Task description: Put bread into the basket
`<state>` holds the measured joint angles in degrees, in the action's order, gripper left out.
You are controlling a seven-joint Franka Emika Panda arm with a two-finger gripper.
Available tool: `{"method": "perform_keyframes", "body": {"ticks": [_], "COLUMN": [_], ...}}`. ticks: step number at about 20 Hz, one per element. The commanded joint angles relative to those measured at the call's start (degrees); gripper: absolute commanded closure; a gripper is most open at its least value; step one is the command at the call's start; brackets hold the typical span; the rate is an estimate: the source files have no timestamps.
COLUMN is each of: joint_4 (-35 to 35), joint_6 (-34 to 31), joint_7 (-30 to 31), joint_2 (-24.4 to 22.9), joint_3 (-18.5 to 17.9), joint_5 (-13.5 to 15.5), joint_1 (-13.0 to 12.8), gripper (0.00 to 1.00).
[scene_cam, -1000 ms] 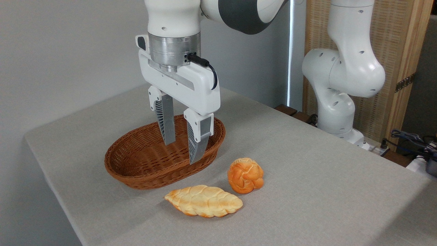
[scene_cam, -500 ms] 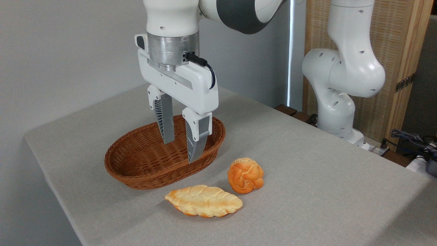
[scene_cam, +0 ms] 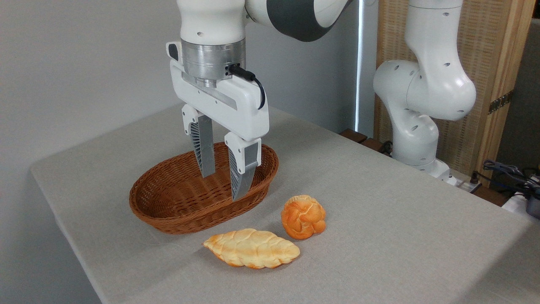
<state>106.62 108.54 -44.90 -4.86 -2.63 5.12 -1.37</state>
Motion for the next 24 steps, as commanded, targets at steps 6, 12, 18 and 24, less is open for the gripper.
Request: {"method": "perform_keyframes", "body": {"ticks": [6,12,18,24], "joint_4": [-0.8,-0.8,-0.8,-0.8], "joint_6": [-2.98,-2.98,-3.07,-4.04], "joint_7": [-0.54,-0.54,-0.54,-0.63], "joint_2": [-0.59,-0.59,-0.59,-0.59], "joint_3": [0.25,0.34,0.34,0.25], "joint_5": [1.12,1.12,1.12,1.12], "joint_1": [0.32,0.23,0.23,0.23], "gripper": [0.0,0.0,0.0,0.0]}}
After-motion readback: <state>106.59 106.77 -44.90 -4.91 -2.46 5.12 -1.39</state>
